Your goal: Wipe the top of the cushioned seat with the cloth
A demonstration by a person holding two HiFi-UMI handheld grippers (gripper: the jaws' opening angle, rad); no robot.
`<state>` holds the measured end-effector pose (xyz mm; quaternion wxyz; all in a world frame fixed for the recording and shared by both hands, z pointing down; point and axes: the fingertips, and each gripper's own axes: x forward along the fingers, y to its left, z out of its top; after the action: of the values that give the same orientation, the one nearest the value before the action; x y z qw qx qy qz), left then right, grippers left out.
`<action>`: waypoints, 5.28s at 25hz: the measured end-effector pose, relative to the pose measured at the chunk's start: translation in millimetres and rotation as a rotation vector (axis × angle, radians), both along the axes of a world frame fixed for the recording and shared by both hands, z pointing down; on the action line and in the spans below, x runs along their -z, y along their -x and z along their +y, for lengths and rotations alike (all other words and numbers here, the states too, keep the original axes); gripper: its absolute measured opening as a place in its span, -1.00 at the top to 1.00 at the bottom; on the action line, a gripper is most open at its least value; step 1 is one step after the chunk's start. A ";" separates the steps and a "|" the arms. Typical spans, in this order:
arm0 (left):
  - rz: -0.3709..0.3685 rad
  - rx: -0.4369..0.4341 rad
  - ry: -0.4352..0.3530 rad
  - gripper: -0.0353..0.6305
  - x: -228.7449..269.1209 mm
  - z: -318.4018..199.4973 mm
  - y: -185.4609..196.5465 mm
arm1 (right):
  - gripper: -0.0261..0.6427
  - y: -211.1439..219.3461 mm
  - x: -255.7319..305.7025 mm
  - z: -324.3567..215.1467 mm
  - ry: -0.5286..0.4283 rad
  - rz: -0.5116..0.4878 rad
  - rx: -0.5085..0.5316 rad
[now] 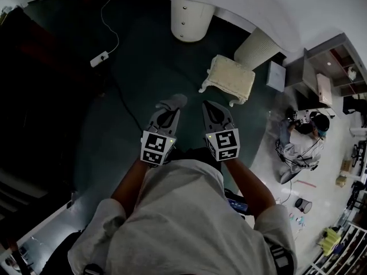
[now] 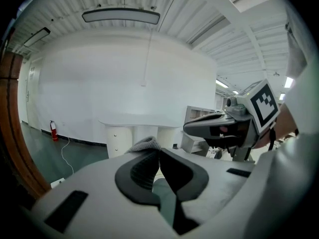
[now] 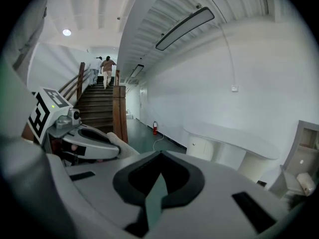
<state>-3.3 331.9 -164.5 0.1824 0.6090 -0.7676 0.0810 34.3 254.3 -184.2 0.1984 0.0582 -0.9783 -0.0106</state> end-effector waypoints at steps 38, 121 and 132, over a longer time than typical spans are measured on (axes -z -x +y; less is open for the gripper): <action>-0.254 -0.701 0.338 0.83 -300.7 -329.1 133.1 | 0.89 82.5 -294.4 -266.8 0.181 0.307 -0.338; -0.348 -1.622 0.177 0.83 -738.9 -355.7 76.5 | 0.89 63.9 -664.7 -311.3 -0.024 -0.049 -0.700; -0.386 -1.584 0.214 0.83 -760.4 -353.8 77.1 | 0.89 60.1 -702.1 -306.0 0.015 -0.042 -0.690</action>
<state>-80.4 -21.8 596.0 -0.0071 0.9250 -0.1163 0.3617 -25.9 -51.8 517.9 0.1703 0.3842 -0.9050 0.0657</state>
